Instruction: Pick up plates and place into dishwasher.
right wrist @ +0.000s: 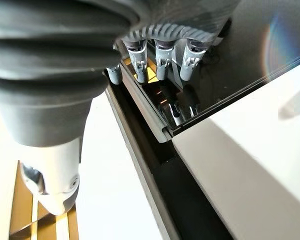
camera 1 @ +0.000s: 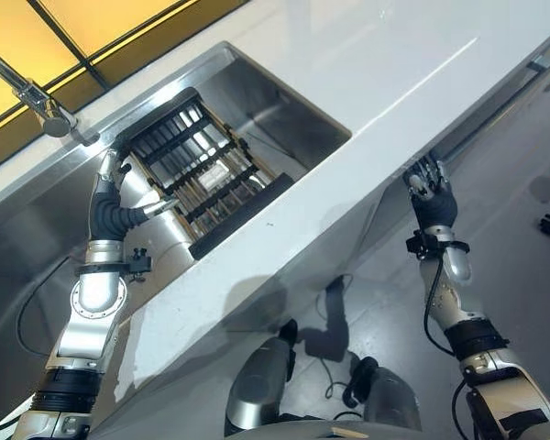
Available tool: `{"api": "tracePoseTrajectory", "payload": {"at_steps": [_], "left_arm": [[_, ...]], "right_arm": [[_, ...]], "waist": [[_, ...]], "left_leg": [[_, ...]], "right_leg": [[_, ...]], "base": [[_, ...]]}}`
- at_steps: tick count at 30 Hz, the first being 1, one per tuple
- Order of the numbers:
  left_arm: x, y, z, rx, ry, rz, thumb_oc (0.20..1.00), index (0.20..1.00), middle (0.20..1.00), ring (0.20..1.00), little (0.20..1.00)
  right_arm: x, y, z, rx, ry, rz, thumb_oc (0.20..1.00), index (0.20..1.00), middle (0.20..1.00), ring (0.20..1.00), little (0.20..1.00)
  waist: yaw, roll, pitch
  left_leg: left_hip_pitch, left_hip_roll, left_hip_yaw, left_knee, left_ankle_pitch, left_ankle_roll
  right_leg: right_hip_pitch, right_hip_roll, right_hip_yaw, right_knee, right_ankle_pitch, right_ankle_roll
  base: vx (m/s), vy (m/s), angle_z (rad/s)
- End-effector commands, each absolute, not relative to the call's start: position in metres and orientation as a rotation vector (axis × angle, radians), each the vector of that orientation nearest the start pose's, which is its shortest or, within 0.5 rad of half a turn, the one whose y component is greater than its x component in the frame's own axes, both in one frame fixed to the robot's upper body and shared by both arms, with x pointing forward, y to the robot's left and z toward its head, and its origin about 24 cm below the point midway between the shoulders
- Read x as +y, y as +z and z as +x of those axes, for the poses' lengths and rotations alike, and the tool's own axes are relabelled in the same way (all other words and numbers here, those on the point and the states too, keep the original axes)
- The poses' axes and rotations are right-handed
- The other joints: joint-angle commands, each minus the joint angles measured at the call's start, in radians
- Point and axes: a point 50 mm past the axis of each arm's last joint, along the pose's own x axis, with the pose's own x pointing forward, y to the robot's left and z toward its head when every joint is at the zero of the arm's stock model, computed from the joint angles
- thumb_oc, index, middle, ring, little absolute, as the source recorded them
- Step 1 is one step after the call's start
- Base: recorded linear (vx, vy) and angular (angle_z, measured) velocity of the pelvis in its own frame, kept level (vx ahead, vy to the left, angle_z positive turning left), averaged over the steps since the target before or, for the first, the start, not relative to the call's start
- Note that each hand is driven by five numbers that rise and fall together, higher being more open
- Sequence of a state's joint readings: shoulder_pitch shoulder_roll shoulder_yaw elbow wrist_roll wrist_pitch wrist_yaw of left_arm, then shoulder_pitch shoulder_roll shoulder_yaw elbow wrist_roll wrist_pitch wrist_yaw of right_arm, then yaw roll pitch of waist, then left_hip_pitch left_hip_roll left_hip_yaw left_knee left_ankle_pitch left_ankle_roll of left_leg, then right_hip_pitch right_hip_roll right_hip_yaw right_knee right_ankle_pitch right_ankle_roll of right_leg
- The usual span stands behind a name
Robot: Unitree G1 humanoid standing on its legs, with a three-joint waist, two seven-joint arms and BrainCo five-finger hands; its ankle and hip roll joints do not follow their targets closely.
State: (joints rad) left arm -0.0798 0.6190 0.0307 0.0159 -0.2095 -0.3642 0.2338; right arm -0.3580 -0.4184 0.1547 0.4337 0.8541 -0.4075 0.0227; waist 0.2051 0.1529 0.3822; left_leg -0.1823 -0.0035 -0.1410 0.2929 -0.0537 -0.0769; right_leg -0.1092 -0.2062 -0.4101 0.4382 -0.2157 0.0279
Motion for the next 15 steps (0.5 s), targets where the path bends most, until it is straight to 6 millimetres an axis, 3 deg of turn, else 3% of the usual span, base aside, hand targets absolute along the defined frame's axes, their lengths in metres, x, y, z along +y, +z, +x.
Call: {"api": "tracePoseTrajectory", "payload": {"at_steps": [1,5,9,15], "left_arm": [[0.268,0.167,0.252,-0.588,0.166,0.462,1.0,1.0,1.0,1.0,1.0],[0.265,0.159,0.251,-0.564,0.182,0.46,1.0,1.0,1.0,1.0,1.0],[0.263,0.148,0.246,-0.537,0.216,0.436,1.0,1.0,1.0,1.0,1.0],[0.262,0.139,0.237,-0.519,0.286,0.401,1.0,1.0,1.0,1.0,1.0]], "right_arm": [[-0.132,0.146,0.32,-0.533,0.352,0.393,1.0,1.0,1.0,1.0,1.0],[-0.136,0.116,0.304,-0.447,0.288,0.387,1.0,1.0,1.0,1.0,1.0],[-0.144,0.092,0.285,-0.367,0.213,0.276,1.0,1.0,1.0,1.0,1.0],[-0.155,0.096,0.255,-0.372,0.222,0.153,1.0,1.0,1.0,1.0,1.0]], "waist": [[0.075,-0.095,-0.105],[0.037,-0.103,-0.138],[-0.011,-0.103,-0.172],[-0.083,-0.116,-0.205]], "left_leg": [[0.011,-0.077,0.043,-0.065,0.005,0.089],[0.038,-0.061,0.064,-0.105,0.016,0.086],[0.068,-0.047,0.087,-0.145,0.024,0.085],[0.107,-0.041,0.132,-0.184,0.015,0.091]], "right_leg": [[0.125,-0.021,0.066,-0.16,0.109,0.033],[0.132,-0.004,0.088,-0.195,0.116,0.039],[0.133,0.011,0.125,-0.228,0.123,0.043],[0.12,0.017,0.179,-0.248,0.139,0.061]], "base": [[-0.02,-0.055,-0.08],[-0.04,-0.039,-0.07],[-0.02,0.02,-0.27],[-0.02,0.069,-0.33]]}}
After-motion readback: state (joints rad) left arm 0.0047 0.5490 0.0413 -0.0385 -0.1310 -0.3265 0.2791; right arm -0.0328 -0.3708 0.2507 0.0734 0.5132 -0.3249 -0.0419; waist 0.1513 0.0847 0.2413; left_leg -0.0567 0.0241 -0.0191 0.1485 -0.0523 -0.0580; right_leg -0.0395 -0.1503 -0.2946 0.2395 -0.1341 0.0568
